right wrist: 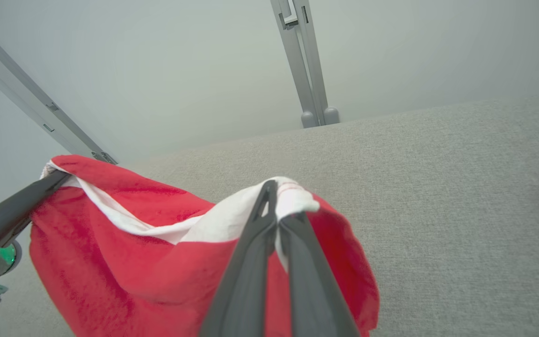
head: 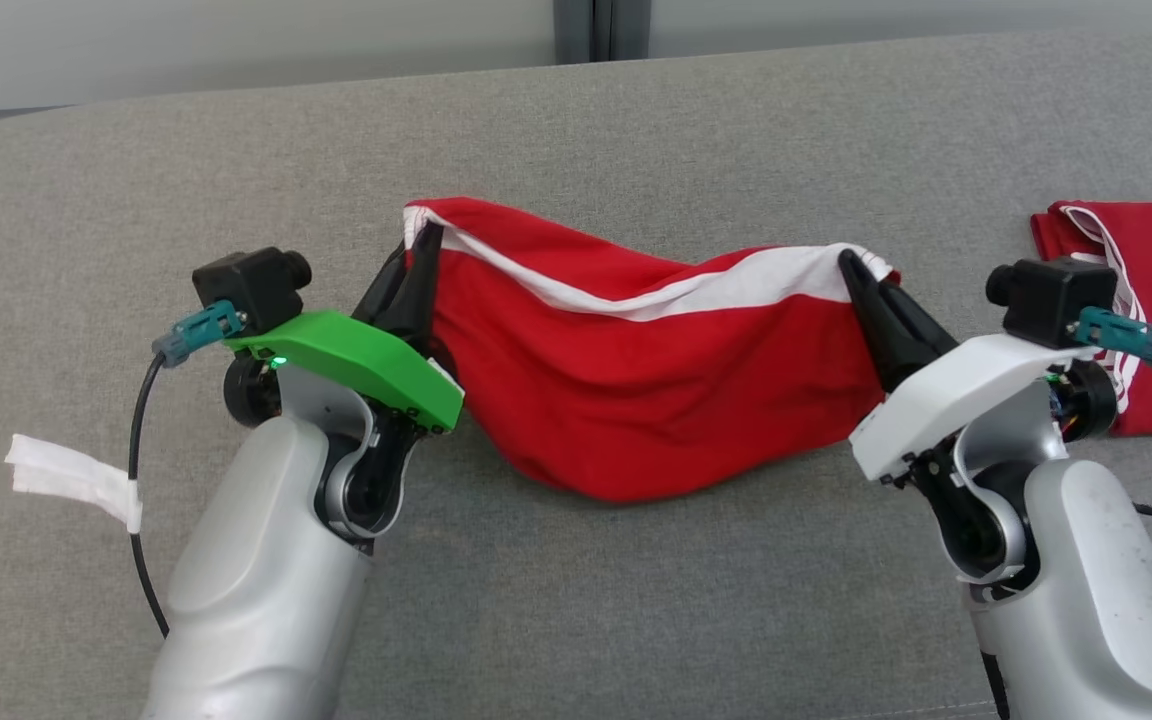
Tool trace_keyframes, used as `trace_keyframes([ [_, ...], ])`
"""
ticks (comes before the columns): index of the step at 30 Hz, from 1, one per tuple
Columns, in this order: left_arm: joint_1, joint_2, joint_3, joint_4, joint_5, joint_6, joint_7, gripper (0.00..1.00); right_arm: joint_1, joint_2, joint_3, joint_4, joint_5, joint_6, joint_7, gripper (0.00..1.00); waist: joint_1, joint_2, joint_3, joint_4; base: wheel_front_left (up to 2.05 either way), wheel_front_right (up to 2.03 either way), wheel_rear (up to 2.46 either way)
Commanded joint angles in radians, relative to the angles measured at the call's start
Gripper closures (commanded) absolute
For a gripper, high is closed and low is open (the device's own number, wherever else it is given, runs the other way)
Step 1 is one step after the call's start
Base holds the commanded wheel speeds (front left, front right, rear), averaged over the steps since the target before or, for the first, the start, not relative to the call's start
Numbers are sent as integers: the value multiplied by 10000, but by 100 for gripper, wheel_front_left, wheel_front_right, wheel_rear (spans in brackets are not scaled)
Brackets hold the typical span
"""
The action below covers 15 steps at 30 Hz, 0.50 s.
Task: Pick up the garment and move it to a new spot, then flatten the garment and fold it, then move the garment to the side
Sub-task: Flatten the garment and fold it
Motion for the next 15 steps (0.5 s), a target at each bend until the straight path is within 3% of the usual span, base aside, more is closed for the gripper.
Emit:
trace_keyframes([
  [1,31,16,-47,-284,-243,-42,144,100,104,-62,-96,-225,41,-2,51,100,0,0,101,31,0,0,0],
  [7,-745,211,-192,-952,-668,-46,961,100,-1145,-386,-17,-350,236,0,715,100,0,0,1018,-58,0,0,0],
  [15,-3979,831,76,-184,210,35,658,100,-5685,-958,723,1569,-186,-2,-118,100,0,0,2648,-593,0,0,0],
])
